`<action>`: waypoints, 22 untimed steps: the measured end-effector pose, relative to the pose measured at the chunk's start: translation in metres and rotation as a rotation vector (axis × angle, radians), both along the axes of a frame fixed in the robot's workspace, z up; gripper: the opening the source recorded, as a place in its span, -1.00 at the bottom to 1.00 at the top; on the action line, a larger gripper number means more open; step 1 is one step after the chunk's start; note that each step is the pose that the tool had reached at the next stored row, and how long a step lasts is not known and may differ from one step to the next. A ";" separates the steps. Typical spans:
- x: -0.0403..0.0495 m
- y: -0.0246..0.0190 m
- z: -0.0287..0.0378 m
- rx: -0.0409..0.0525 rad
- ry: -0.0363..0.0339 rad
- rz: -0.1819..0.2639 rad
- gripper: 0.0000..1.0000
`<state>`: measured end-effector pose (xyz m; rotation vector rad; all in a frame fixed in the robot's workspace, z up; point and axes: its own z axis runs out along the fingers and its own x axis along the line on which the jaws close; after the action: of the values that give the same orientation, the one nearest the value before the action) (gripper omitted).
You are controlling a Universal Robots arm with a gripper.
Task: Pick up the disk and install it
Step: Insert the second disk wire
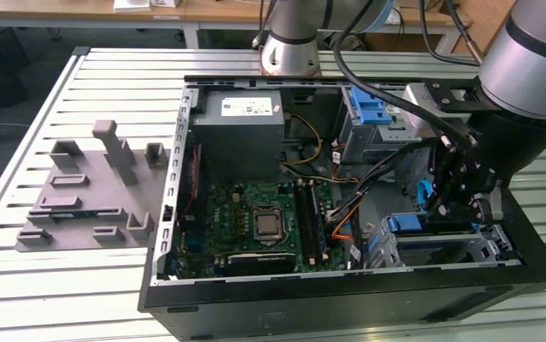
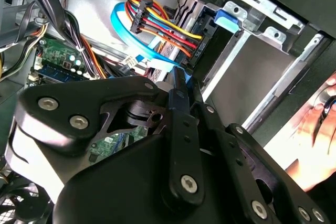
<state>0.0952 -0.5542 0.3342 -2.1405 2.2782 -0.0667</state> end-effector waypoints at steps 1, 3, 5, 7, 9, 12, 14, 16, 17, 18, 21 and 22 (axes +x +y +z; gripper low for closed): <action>0.0001 0.0000 -0.0001 0.0001 0.0000 0.000 -0.68; 0.0002 0.0000 -0.0001 0.0000 0.0000 0.000 -0.68; 0.0004 0.0000 -0.0006 0.0013 0.0000 0.000 -0.68; 0.0004 0.0000 -0.0007 0.0013 0.0000 0.000 -0.68; 0.0004 0.0000 -0.0010 0.0013 0.0000 0.000 -0.68; 0.0006 0.0000 -0.0017 0.0016 -0.0001 0.000 -0.68; 0.0006 0.0000 -0.0020 0.0014 0.0000 0.000 -0.68; 0.0006 0.0000 -0.0024 0.0014 0.0000 0.000 -0.68; 0.0006 0.0000 -0.0027 0.0015 0.0000 0.000 -0.68; 0.0006 0.0000 -0.0029 0.0015 0.0000 0.000 -0.68; 0.0006 -0.0001 -0.0039 0.0014 0.0000 0.000 -0.68; 0.0006 -0.0001 -0.0042 0.0013 0.0000 0.000 -0.68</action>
<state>0.0958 -0.5543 0.3301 -2.1399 2.2775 -0.0652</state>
